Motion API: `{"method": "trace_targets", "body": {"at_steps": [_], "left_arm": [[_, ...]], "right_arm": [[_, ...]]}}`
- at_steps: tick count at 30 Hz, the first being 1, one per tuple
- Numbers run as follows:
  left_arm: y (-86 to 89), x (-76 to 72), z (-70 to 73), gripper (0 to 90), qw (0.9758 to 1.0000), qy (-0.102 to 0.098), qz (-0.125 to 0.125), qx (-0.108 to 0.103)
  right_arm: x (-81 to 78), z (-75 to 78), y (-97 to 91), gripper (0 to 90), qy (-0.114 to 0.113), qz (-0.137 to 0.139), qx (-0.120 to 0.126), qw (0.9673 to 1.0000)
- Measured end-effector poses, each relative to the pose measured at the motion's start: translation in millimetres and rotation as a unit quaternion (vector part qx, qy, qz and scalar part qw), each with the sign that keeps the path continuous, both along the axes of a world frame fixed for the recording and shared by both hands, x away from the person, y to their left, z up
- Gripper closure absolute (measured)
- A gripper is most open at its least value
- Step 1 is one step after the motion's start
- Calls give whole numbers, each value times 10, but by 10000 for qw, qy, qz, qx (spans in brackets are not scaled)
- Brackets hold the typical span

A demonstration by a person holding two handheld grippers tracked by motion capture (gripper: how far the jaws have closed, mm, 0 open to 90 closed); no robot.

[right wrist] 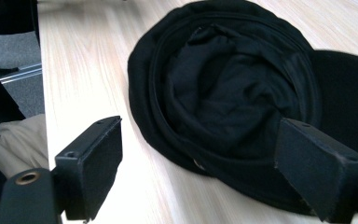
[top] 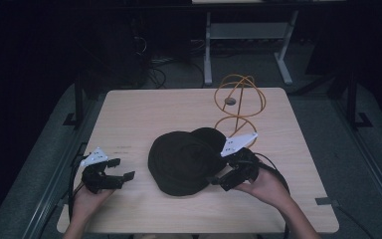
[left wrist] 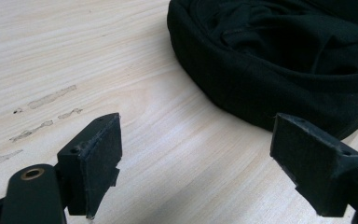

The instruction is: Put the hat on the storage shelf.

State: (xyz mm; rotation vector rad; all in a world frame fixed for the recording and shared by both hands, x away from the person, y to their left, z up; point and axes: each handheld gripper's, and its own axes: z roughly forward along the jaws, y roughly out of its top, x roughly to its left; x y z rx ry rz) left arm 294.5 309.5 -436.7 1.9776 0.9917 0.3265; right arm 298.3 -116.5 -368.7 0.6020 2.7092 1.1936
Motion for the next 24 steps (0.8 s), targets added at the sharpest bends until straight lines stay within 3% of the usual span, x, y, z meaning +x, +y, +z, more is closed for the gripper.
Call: {"method": "trace_targets", "body": {"at_steps": [12,19,24], "left_arm": [[10,4,5,163,10000,-12,-17,20],[11,6,3,164,10000,-5,-24,26],[9,8,2,164,10000,-14,-54,25]], "right_arm": [[75,-63,333,154,75,259,-122,9996],[61,-64,479,252,4,456,-130,9989],[45,-61,557,370,8,636,-99,9979]]}}
